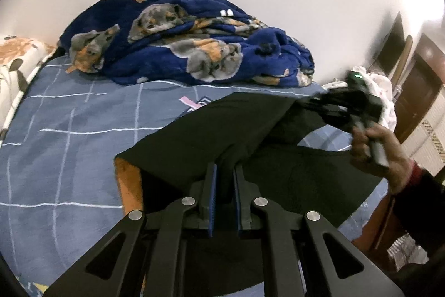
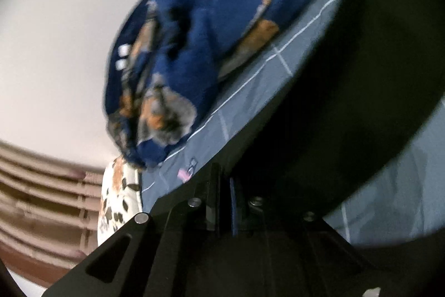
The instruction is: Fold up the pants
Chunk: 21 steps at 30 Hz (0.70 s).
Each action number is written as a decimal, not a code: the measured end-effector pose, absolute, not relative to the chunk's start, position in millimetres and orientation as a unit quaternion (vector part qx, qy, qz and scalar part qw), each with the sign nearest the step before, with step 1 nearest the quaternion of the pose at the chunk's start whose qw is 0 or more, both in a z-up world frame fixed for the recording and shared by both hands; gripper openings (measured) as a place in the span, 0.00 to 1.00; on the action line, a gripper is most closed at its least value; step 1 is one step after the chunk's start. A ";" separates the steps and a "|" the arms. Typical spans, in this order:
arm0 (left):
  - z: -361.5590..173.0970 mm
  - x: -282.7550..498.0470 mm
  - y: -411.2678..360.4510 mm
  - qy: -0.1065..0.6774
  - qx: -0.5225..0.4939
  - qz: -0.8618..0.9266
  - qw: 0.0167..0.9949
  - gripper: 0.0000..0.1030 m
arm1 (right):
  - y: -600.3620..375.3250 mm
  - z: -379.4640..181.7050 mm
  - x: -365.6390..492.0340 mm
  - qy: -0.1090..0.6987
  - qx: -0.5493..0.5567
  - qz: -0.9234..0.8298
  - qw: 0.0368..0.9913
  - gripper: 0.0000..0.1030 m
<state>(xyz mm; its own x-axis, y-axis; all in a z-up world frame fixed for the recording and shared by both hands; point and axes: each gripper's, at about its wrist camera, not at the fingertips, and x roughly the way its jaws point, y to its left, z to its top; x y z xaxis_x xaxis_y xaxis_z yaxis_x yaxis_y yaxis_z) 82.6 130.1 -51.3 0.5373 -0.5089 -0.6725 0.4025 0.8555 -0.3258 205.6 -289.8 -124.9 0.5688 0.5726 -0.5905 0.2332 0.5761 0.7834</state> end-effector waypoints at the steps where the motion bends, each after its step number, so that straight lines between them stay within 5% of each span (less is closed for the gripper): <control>1: -51.5 81.0 132.3 0.407 -0.065 -0.259 0.873 0.11 | -286.6 -119.0 192.4 0.448 0.441 0.115 0.769 0.08; 9: -67.5 43.1 148.2 0.457 -0.042 -0.240 0.855 0.11 | -268.7 -94.4 73.7 0.456 0.414 0.119 0.779 0.07; 21: -113.9 -5.1 158.5 0.499 0.000 -0.214 0.840 0.13 | -258.6 -161.1 -17.8 0.523 0.425 0.077 0.734 0.06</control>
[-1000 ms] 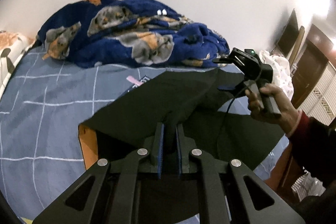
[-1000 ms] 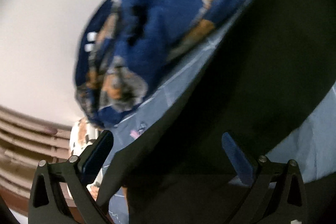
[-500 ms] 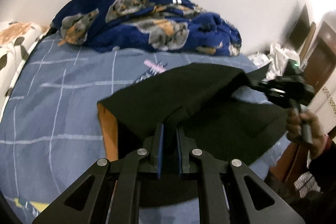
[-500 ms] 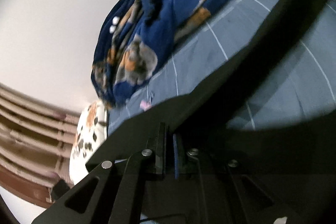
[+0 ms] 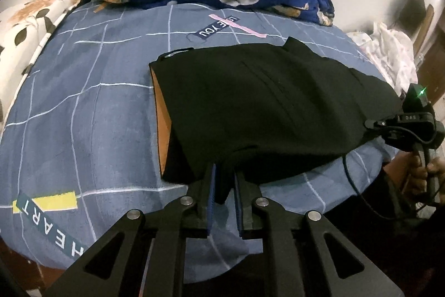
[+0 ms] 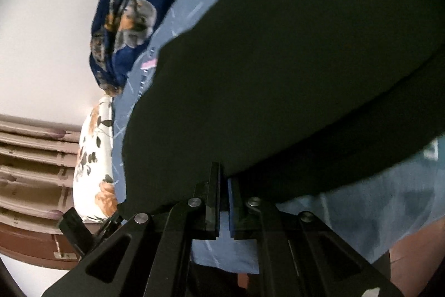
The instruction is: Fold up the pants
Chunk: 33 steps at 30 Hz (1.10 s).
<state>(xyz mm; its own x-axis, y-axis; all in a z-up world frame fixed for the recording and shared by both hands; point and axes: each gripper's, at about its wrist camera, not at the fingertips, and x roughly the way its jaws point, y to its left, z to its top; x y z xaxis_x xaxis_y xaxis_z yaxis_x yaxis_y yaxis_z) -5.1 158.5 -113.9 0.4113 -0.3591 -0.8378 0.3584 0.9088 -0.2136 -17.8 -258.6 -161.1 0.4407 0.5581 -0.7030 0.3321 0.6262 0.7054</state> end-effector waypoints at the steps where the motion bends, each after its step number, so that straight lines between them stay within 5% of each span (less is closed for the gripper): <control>1: -114.1 -4.6 158.4 0.498 -0.001 -0.212 0.841 0.13 | -258.4 -162.3 -19.8 0.524 0.426 0.077 0.734 0.06; 8: -111.4 -5.7 157.4 0.513 0.021 -0.193 0.836 0.23 | -259.6 -166.6 -22.5 0.523 0.434 0.080 0.729 0.06; 12: -90.9 -14.0 163.6 0.485 0.033 -0.158 0.859 0.39 | -263.9 -173.9 -26.4 0.514 0.458 0.088 0.719 0.06; 21: -49.8 -12.5 130.6 0.422 0.048 -0.171 0.889 0.39 | -262.9 -181.0 -26.5 0.503 0.476 0.105 0.713 0.06; 33: -137.5 29.5 60.3 0.489 0.036 -0.212 0.846 0.39 | -292.4 -172.5 -31.9 0.483 0.477 0.101 0.727 0.11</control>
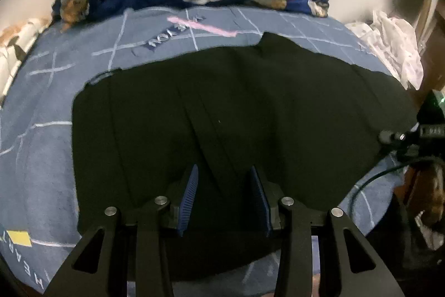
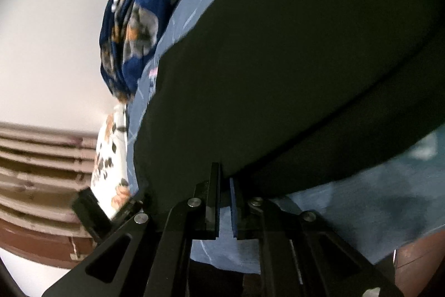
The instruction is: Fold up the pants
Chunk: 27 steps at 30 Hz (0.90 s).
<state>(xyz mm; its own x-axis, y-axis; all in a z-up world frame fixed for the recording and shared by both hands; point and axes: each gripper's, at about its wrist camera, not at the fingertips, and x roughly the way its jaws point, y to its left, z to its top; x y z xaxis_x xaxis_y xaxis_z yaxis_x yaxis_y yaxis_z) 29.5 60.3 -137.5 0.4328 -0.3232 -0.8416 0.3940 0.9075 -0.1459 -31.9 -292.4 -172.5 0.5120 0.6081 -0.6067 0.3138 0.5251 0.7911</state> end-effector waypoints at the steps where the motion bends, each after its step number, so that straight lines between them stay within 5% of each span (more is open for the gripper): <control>1: -138.1 29.7 58.9 0.490 0.038 -0.212 0.845 0.39 | -300.7 -171.7 -32.8 0.478 0.480 0.096 0.729 0.12; 19: -140.5 33.5 63.7 0.498 0.024 -0.202 0.843 0.42 | -604.6 -187.6 -78.0 0.275 0.618 -0.083 0.732 0.13; 27: -141.9 31.0 52.2 0.495 0.053 -0.203 0.843 0.57 | -626.8 -186.9 -70.6 0.293 0.587 -0.086 0.750 0.07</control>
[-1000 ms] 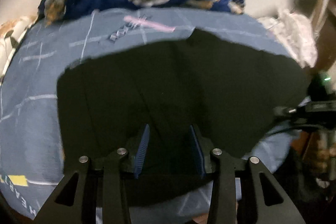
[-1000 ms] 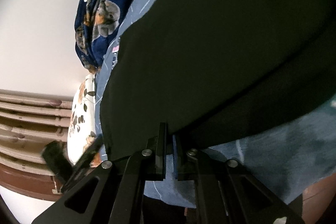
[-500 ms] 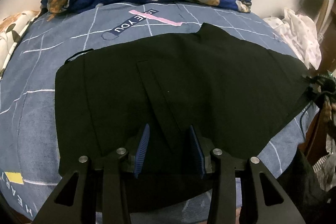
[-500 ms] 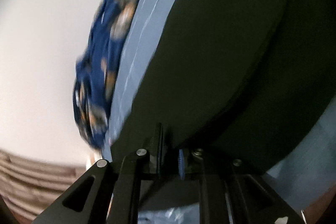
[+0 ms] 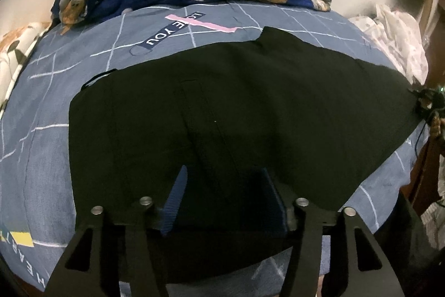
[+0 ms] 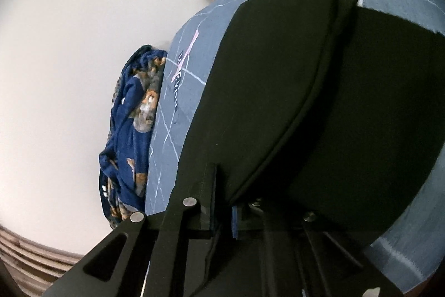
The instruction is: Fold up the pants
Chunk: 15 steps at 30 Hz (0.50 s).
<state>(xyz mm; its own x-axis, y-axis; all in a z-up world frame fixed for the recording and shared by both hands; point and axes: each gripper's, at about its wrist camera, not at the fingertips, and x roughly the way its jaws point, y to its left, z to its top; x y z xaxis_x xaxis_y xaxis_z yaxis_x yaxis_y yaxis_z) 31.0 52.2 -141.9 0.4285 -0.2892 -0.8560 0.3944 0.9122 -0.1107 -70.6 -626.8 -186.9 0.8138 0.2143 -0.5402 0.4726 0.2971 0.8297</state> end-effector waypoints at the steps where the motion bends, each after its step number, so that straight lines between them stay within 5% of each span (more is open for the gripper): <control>1: -142.5 30.5 51.0 0.492 0.056 -0.201 0.845 0.59 | -626.3 -183.9 -71.4 0.301 0.571 -0.089 0.759 0.06; 15: -141.8 31.3 54.2 0.494 0.062 -0.211 0.841 0.59 | -623.8 -176.6 -139.5 0.303 0.562 -0.124 0.760 0.04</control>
